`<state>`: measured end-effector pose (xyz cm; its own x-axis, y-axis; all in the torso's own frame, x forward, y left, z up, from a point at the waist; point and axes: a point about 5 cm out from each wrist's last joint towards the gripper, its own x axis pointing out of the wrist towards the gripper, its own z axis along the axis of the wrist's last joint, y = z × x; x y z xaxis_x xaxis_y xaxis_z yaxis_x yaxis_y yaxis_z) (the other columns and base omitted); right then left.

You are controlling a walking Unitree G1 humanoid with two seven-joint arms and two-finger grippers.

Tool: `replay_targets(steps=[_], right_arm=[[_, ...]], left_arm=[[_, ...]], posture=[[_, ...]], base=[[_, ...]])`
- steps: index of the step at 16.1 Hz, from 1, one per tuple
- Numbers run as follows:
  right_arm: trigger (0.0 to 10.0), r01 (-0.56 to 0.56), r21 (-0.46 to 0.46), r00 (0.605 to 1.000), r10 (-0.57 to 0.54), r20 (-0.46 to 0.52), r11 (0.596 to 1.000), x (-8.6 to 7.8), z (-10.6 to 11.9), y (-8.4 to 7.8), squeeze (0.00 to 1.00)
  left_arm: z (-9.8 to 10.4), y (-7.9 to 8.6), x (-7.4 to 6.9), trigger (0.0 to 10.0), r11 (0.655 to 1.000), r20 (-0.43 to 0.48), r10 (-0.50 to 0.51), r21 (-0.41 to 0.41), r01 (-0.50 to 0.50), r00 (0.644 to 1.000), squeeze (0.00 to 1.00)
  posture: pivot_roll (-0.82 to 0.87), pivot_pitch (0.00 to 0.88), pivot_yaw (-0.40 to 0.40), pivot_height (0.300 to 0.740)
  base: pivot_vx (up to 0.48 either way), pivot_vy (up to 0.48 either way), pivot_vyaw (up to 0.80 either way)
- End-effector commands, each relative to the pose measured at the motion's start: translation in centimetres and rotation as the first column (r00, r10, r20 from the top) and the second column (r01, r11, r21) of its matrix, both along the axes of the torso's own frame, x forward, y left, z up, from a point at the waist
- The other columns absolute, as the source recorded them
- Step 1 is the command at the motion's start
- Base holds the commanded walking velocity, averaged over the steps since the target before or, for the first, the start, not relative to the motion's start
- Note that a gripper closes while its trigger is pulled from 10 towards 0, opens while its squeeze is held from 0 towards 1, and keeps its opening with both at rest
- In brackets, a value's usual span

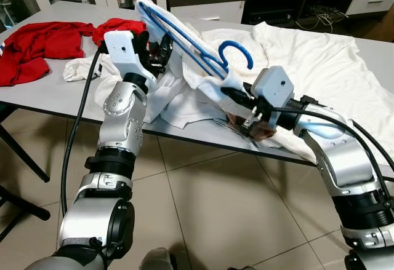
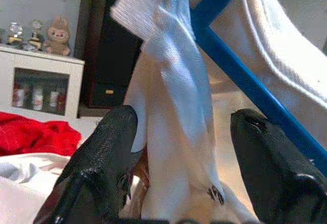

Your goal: Hang hanger

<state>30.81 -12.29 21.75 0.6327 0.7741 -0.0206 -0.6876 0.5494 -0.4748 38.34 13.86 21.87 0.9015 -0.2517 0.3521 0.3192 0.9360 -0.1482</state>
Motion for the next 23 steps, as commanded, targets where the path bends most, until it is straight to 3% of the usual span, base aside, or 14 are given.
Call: replay_targets(steps=[1, 2, 7, 12, 23], right_arm=[[0.0, -0.035, 0.011, 0.999, 0.035, 0.035, 0.999, -0.4, 0.9, 0.3, 0.0], [0.0, -0.033, 0.012, 0.999, 0.033, 0.033, 0.999, -0.4, 0.9, 0.3, 0.0], [0.0, -0.02, 0.019, 1.0, 0.02, 0.022, 1.0, -0.1, 1.0, -0.1, 0.0], [0.0, -0.012, 0.024, 1.0, 0.011, 0.013, 1.0, 0.0, 0.9, -0.2, 0.0], [0.0, 0.108, -0.106, 0.989, -0.118, -0.089, 0.988, 1.0, -1.0, -3.3, 0.0]], left_arm=[[1.1, -0.7, 0.1, 9.5, 0.999, 0.04, -0.039, 0.009, 0.039, 0.998, 0.0], [1.1, -0.9, 0.1, 0.0, 0.999, 0.05, -0.047, 0.017, 0.047, 0.998, 0.0], [1.4, -0.7, -0.6, 0.0, 0.996, 0.152, -0.05, 0.083, 0.038, 0.987, 0.0], [1.6, -0.1, -0.8, 0.0, 0.996, 0.194, -0.022, 0.085, 0.006, 0.981, 0.0], [1.9, 1.7, -1.1, 0.0, 0.985, 0.25, 0.14, 0.059, -0.159, 0.958, 0.0]], posture=[[0.15, 0.001, 0.012, 0.74], [0.15, 0.001, 0.012, 0.74], [0.16, 0.0, 0.009, 0.74], [0.16, 0.0, 0.009, 0.74], [0.16, 0.001, 0.01, 0.74]], base=[[0.0, 0.0, 0.0], [0.0, 0.0, 0.0], [0.0, 0.0, 0.0], [0.0, 0.0, 0.0], [0.0, 0.0, 0.0]])
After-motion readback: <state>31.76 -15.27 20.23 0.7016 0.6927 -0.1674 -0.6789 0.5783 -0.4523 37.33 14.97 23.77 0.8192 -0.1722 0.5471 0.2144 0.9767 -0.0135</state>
